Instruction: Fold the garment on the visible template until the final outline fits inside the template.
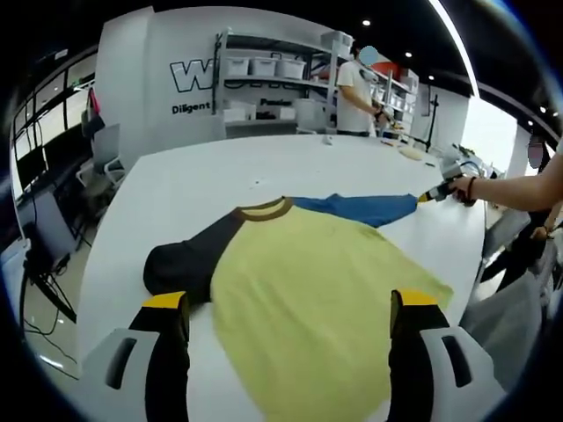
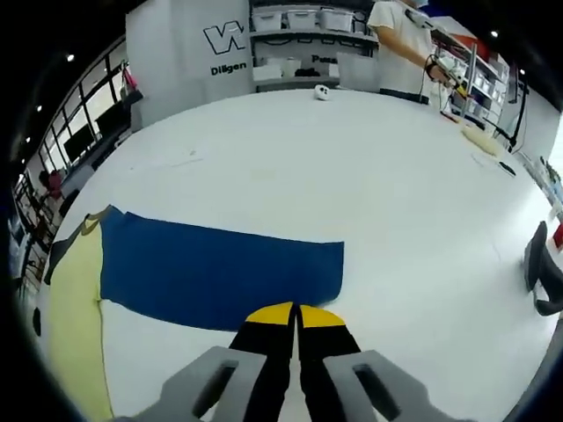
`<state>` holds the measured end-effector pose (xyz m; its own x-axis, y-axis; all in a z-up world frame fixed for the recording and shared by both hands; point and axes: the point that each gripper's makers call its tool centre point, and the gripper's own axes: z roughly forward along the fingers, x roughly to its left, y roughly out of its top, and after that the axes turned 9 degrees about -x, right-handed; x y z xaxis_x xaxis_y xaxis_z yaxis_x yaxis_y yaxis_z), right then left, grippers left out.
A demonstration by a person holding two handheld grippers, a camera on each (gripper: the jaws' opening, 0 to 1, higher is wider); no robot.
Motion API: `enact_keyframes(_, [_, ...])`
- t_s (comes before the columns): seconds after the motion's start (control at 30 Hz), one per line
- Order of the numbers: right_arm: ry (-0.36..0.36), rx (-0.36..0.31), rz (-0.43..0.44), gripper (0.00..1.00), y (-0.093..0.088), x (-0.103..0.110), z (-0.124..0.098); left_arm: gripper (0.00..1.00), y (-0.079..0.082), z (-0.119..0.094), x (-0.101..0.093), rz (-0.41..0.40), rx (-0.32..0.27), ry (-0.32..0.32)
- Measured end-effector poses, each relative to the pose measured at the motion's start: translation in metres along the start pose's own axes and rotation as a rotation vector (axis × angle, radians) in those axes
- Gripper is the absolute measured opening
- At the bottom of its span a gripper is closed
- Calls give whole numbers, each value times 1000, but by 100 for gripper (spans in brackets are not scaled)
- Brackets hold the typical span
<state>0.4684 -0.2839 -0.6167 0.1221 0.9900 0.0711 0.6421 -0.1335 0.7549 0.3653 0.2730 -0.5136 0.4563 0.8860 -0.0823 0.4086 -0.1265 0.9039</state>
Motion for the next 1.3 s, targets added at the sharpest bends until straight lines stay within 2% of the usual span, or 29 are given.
enact_keyframes(0.1, [-11, -12, 11, 0, -2, -5, 0, 92, 0, 0, 1, 3, 2, 3])
enact_keyframes(0.13, [-16, -34, 57, 0, 0, -5, 0, 92, 0, 1, 1, 3, 1, 2])
enact_keyframes(0.2, [-14, -46, 114, 13, 0, -3, 2, 92, 2, 1, 0, 2, -7, 0])
enact_keyframes(0.27, [-7, -52, 121, 25, -1, -3, 4, 92, 3, 1, 0, 4, -8, -1])
enact_keyframes(0.5, [26, -78, 120, 37, -1, -9, 26, 92, 0, 0, 3, 8, 4, 8])
enact_keyframes(0.57, [21, -72, 140, 33, -3, -13, 32, 92, -1, -1, 6, 8, 8, 22])
enact_keyframes(0.6, [17, -112, 106, 30, 5, -16, 34, 92, -1, -1, 6, 8, 9, 23])
enact_keyframes(0.63, [19, -89, 127, 26, 0, -14, 32, 92, -1, -1, 7, 8, 10, 26])
enact_keyframes(0.7, [30, -89, 133, 17, 0, -11, 33, 93, 0, -1, 7, 9, 8, 27])
enact_keyframes(0.83, [38, -88, 108, 8, 1, -6, 33, 94, -1, -2, 7, 10, 12, 24])
enact_keyframes(0.9, [40, -93, 96, 0, 2, 5, 27, 95, -2, -3, 7, 7, 14, 27])
enact_keyframes(1.0, [52, -108, 83, 0, 10, 9, 24, 98, -1, -4, 6, 10, 11, 24])
enact_keyframes(1.07, [55, -94, 99, 0, 12, 11, 23, 99, 1, -5, 6, 30, -7, 27])
enact_keyframes(1.2, [64, -117, 151, 0, 21, 17, 17, 99, -2, -8, 5, 34, 7, 17])
enact_keyframes(1.3, [94, -120, 137, 0, 25, 28, 13, 99, -3, -9, 5, 34, 12, 15])
